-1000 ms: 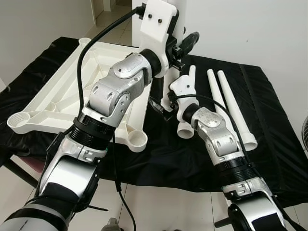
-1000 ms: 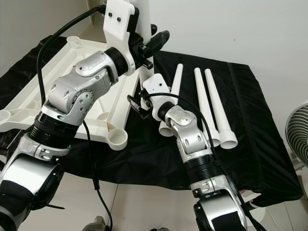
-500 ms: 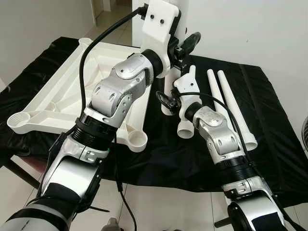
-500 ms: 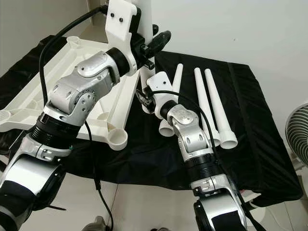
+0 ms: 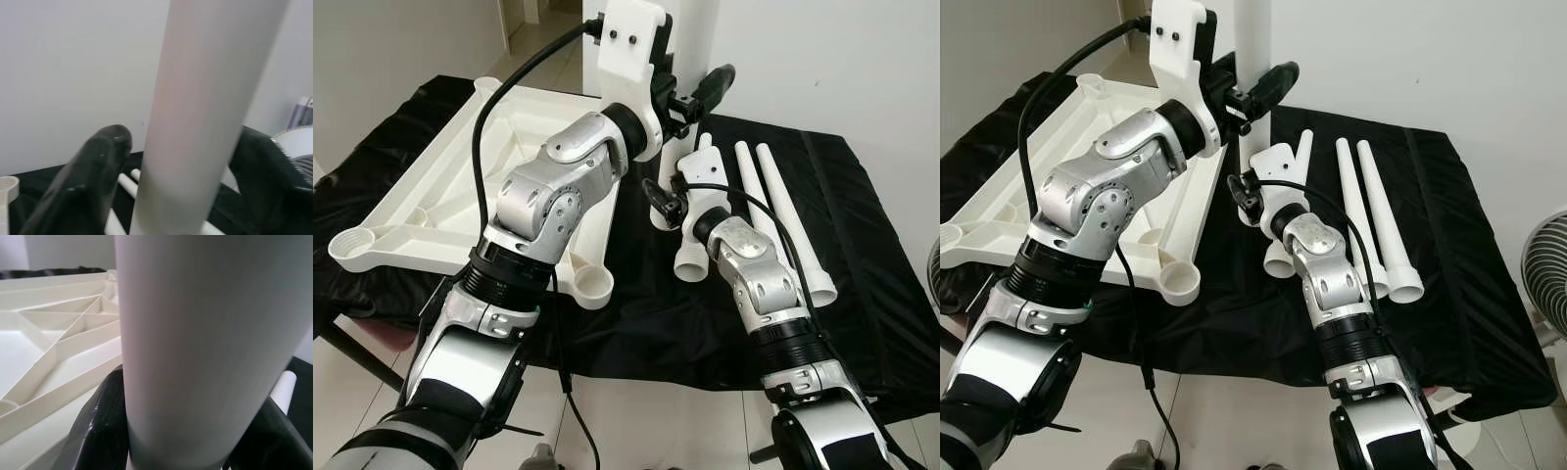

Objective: Building children table

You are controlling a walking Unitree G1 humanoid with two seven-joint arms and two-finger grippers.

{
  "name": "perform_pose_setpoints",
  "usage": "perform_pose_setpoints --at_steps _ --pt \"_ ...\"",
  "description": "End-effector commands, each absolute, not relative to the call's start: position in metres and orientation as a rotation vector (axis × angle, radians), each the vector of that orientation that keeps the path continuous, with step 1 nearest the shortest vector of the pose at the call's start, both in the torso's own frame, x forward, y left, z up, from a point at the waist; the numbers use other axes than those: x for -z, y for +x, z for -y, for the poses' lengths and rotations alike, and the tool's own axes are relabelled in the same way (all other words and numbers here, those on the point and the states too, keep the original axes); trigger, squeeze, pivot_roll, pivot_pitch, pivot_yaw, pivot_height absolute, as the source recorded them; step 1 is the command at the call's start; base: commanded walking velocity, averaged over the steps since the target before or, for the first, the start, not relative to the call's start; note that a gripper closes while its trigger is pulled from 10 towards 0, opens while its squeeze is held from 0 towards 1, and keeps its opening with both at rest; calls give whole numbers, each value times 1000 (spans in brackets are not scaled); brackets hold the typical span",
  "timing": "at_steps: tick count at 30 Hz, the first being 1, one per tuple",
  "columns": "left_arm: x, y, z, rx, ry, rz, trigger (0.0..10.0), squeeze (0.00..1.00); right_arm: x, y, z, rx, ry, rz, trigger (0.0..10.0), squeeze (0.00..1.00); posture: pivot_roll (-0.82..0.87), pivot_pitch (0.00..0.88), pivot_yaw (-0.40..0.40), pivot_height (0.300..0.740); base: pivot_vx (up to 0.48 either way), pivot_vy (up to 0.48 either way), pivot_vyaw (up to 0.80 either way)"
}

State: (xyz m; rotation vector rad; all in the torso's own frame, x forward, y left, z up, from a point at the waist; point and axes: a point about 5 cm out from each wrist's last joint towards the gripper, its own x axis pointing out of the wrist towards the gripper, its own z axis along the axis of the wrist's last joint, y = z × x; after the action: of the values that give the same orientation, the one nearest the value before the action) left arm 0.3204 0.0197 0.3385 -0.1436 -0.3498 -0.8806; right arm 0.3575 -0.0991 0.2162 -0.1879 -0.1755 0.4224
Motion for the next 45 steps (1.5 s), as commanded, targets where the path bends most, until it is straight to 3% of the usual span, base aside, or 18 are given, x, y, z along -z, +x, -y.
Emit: perform_pose_setpoints --at_steps 1,4,5,15,27,45 --pt "-340 311 -17 1044 -145 366 10000 1000 -215 360 106 -376 -148 165 10000 0 165 23 -41 740 0 0 0" --pt "-339 312 -21 1024 -151 366 10000 949 -216 361 109 -351 -128 170 10000 0 164 19 -38 740 0 0 0" --pt "-338 315 -24 1002 -154 363 10000 0 -216 362 112 -327 -110 175 10000 0 165 15 -38 740 0 0 0" --pt "-324 324 -51 871 -145 332 10000 0 -218 363 131 -216 12 180 10000 0 168 15 -41 740 0 0 0" --pt "-245 347 -102 625 204 65 10000 0 -214 354 149 -169 30 209 10000 0 160 14 -35 740 0 0 0" --pt "-189 312 -135 960 400 -104 10000 0 -214 351 153 -196 -25 212 10000 0 164 54 -26 740 0 0 0"
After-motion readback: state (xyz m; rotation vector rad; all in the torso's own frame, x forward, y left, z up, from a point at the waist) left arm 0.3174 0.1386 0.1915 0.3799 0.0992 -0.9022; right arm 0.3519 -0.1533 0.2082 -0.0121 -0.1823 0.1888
